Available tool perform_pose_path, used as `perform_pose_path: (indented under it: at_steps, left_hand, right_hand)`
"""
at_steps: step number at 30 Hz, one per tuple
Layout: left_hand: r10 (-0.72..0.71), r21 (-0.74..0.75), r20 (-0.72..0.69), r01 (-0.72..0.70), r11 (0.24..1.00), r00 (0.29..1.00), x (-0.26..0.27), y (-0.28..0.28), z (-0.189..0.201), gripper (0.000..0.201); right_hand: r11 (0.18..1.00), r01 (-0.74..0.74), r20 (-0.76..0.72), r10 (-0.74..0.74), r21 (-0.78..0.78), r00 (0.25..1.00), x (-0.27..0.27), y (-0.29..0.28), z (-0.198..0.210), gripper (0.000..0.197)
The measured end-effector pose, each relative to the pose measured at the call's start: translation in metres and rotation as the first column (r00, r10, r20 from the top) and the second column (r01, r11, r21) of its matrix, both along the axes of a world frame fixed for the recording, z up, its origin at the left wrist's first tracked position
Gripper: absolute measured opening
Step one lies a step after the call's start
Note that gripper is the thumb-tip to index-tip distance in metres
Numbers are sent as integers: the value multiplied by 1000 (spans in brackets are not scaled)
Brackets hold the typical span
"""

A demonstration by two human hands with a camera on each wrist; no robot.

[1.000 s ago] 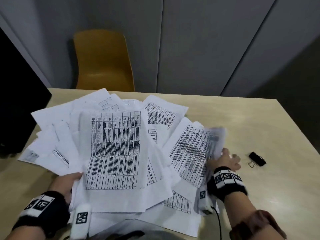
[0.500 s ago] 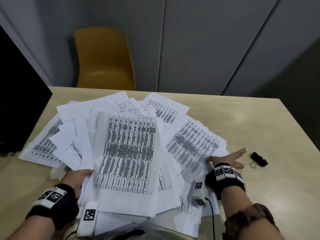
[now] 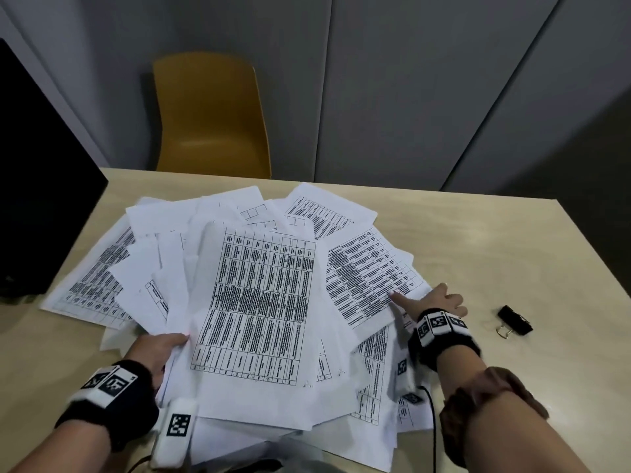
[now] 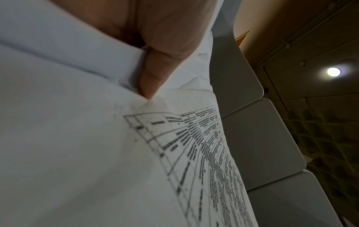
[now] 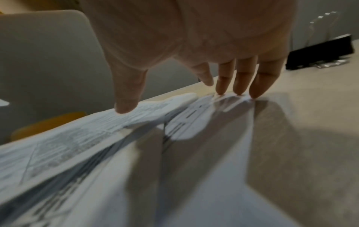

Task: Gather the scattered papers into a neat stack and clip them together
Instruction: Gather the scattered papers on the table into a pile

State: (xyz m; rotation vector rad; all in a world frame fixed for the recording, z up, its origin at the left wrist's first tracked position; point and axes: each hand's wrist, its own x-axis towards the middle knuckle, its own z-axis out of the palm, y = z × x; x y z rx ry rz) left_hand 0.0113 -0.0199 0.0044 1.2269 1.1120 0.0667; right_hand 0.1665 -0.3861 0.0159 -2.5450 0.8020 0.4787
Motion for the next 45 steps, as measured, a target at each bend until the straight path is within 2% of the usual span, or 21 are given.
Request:
perform_pose_path:
  at_steps: [4, 6, 10, 12, 15, 17, 18, 19, 21, 23, 25, 26, 27, 28, 30, 31, 35, 37, 40, 42, 45]
  left_hand:
    - [-32, -9, 3, 32, 999, 999, 1, 1, -5, 32]
    - [-26, -13, -1, 26, 1000, 1000, 2, 4, -10, 31]
    - [-33, -5, -32, 33, 999, 999, 1, 11, -19, 21]
    - [-37, 1, -35, 37, 999, 999, 1, 14, -20, 23]
    - [-35, 10, -33, 36, 999, 999, 1, 17, -24, 29]
    - [-32, -1, -29, 32, 999, 999, 1, 17, -26, 29]
    - [-35, -5, -28, 35, 999, 999, 2, 17, -27, 30]
    - [-36, -8, -27, 36, 999, 999, 2, 17, -27, 31]
    - [-39, -4, -10, 39, 999, 999, 2, 15, -27, 32]
    - [-36, 22, -2, 36, 999, 999, 3, 14, -25, 32]
    - [-42, 43, -22, 43, 998, 999, 4, 14, -25, 32]
    - [-49, 47, -36, 50, 998, 998, 3, 14, -24, 33]
    - [-58, 47, -52, 60, 997, 997, 3, 14, -24, 33]
    - [-65, 47, -67, 68, 997, 996, 3, 13, -23, 33]
    - [-83, 49, -91, 88, 995, 992, 4, 13, -22, 33]
    - [-97, 48, -94, 102, 994, 991, 4, 12, -21, 34]
    - [-140, 86, -80, 146, 985, 987, 3, 8, -18, 35]
    - [-145, 122, -82, 154, 980, 986, 5, 8, -16, 37]
    - [-174, 181, -85, 187, 966, 981, 10, 8, -17, 40]
    - [-204, 219, -118, 226, 949, 972, 12, 10, -23, 40]
    - [-247, 272, -192, 293, 917, 950, 15, 8, -22, 39]
  right_hand:
    - [996, -73, -60, 70, -43, 996, -2, 8, 2, 91]
    - [994, -103, -89, 99, -42, 991, -4, 12, 2, 67]
    - [985, -149, 123, 137, 89, 983, -11, 11, -4, 25]
    - [961, -167, 159, 134, 219, 978, -18, 1, -3, 28]
    - [951, -189, 46, 183, 244, 982, -25, -19, 4, 36]
    - [941, -121, 42, 113, 317, 993, -29, -28, 9, 37]
    - [901, -36, 80, 1, 432, 997, -32, -30, 9, 40]
    - [806, 57, 116, -154, 589, 981, -38, -30, 9, 43]
    - [559, 172, 93, -415, 811, 905, -50, -24, 2, 48]
    - [363, 251, -28, -522, 897, 853, -69, -9, -7, 53]
    - [216, 278, -119, -551, 936, 826, -85, 4, -16, 67]
    - [188, 289, -139, -560, 939, 817, -92, 10, -17, 70]
    - [205, 299, -140, -557, 932, 818, -97, 13, -19, 66]
    - [315, 312, -98, -546, 896, 832, -101, 15, -17, 57]
    - [624, 316, 34, -482, 715, 876, -101, 17, -13, 37]
    - [699, 300, 89, -462, 649, 882, -99, 16, -10, 30]
    - [681, 299, 180, -538, 669, 823, -88, 4, 11, 31]
    - [662, 257, 138, -482, 704, 865, -85, -1, 18, 32]
    - [787, 210, 92, -319, 581, 943, -87, -2, 9, 29]
    - [845, 204, 164, -321, 494, 933, -86, -4, 3, 32]
    - [906, 80, 305, -222, 416, 926, -86, -4, 16, 9]
